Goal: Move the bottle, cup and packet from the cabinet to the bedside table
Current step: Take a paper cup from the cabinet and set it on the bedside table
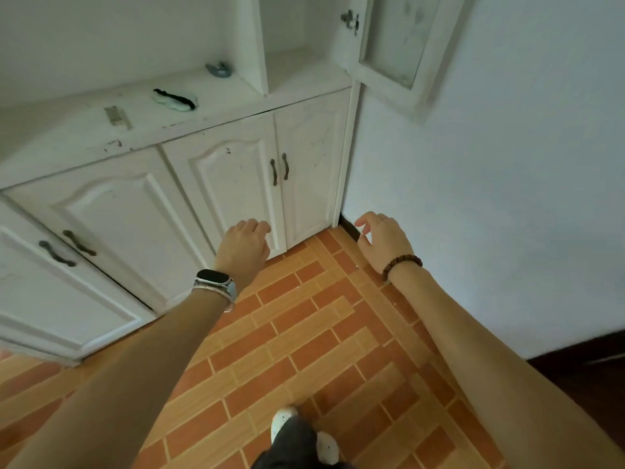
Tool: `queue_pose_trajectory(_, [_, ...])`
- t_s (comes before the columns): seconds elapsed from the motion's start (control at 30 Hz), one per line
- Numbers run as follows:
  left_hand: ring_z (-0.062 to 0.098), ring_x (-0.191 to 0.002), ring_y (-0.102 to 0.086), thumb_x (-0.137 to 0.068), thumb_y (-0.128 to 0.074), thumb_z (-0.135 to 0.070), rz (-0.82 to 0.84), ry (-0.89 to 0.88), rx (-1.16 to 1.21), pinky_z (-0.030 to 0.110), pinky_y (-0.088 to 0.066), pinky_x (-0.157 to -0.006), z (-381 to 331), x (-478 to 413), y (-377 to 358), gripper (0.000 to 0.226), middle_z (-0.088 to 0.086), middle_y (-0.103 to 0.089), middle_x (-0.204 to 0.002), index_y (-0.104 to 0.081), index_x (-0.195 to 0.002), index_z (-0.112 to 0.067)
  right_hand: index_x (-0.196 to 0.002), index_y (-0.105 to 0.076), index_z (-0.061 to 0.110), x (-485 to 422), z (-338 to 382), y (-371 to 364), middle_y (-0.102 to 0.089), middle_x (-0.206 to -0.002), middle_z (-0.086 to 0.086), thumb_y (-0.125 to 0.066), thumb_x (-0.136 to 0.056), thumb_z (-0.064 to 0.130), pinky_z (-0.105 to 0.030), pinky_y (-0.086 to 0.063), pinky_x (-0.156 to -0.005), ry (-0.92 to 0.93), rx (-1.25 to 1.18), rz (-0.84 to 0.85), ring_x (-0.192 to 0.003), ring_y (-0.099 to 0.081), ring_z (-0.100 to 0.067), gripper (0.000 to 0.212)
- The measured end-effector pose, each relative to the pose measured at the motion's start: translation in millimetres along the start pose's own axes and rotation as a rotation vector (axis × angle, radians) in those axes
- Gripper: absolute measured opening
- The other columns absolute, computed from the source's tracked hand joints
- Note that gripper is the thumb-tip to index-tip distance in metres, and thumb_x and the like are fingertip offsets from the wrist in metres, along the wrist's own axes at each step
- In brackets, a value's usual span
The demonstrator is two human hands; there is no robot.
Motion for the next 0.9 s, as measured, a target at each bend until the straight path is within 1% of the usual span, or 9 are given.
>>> queue_pose_trajectory(0.2, [0.027,-0.092,-0.057,-0.089,-0.048,-0.007,0.015,-0.037,-0.022,0.039,-0.046,-0.083,5,-74,-22,0.027,0.011,-0.063,-0.103,-0.058,-0.114,-0.006,-0.119,-0.057,0.017,-66,-17,3,-0.061,-0.108,-0.001,-0.05,-0.094,0.012,-0.036,-0.05,-0.089,0.011,-0.015,-0.018,-0.105,-0.053,-0.02,0.027])
queue_pose_trajectory(0.37, [0.029,-0.088,-0.058,-0.087,-0.051,-0.004,-0.072,-0.061,-0.004,0.039,-0.045,-0.079,15,-154,-21,0.026,0.013,-0.064,-0.099,-0.06,-0.111,-0.004,-0.119,-0.056,0.017,-143,-20,7,-0.06,-0.108,-0.003,-0.051,-0.094,0.013,-0.036,-0.05,-0.09,0.021,0.003,-0.031,-0.105,-0.054,-0.021,0.026])
queue_pose_trajectory(0.57, [0.031,-0.081,-0.058,-0.086,-0.055,-0.004,-0.133,-0.039,0.018,0.043,-0.048,-0.073,47,-248,-14,0.018,0.015,-0.063,-0.092,-0.061,-0.102,-0.003,-0.12,-0.055,0.017,-244,-5,25,-0.06,-0.112,-0.004,-0.05,-0.095,0.015,-0.035,-0.049,-0.093,0.071,0.005,-0.041,-0.107,-0.053,-0.02,0.026])
queue_pose_trajectory(0.67, [0.033,-0.08,-0.058,-0.082,-0.058,-0.001,-0.157,-0.056,0.014,0.044,-0.048,-0.071,58,-287,-7,0.021,0.016,-0.064,-0.092,-0.062,-0.103,-0.001,-0.121,-0.055,0.017,-286,0,37,-0.06,-0.112,-0.004,-0.052,-0.095,0.016,-0.035,-0.05,-0.091,0.076,-0.024,-0.07,-0.107,-0.053,-0.02,0.026])
queue_pose_trajectory(0.8, [0.034,-0.082,-0.058,-0.081,-0.058,0.001,-0.186,-0.066,0.023,0.046,-0.049,-0.073,65,-324,-2,0.022,0.016,-0.064,-0.092,-0.062,-0.103,-0.001,-0.12,-0.056,0.015,-332,1,49,-0.06,-0.111,-0.006,-0.054,-0.094,0.014,-0.039,-0.051,-0.092,0.08,-0.087,-0.101,-0.109,-0.054,-0.022,0.026])
queue_pose_trajectory(0.9, [0.032,-0.083,-0.058,-0.082,-0.057,0.001,-0.212,-0.089,0.027,0.044,-0.049,-0.076,65,-353,-2,0.023,0.015,-0.065,-0.093,-0.062,-0.104,-0.002,-0.12,-0.056,0.015,-367,-1,58,-0.06,-0.11,-0.005,-0.053,-0.094,0.014,-0.039,-0.051,-0.092,0.087,-0.123,-0.114,-0.109,-0.054,-0.022,0.026])
Point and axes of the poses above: each hand's wrist, its own x-axis away from the middle knuckle, its own y-axis out of the back of the hand, z = x × y, the point moved 9 cm from there along -x, towards the middle knuckle
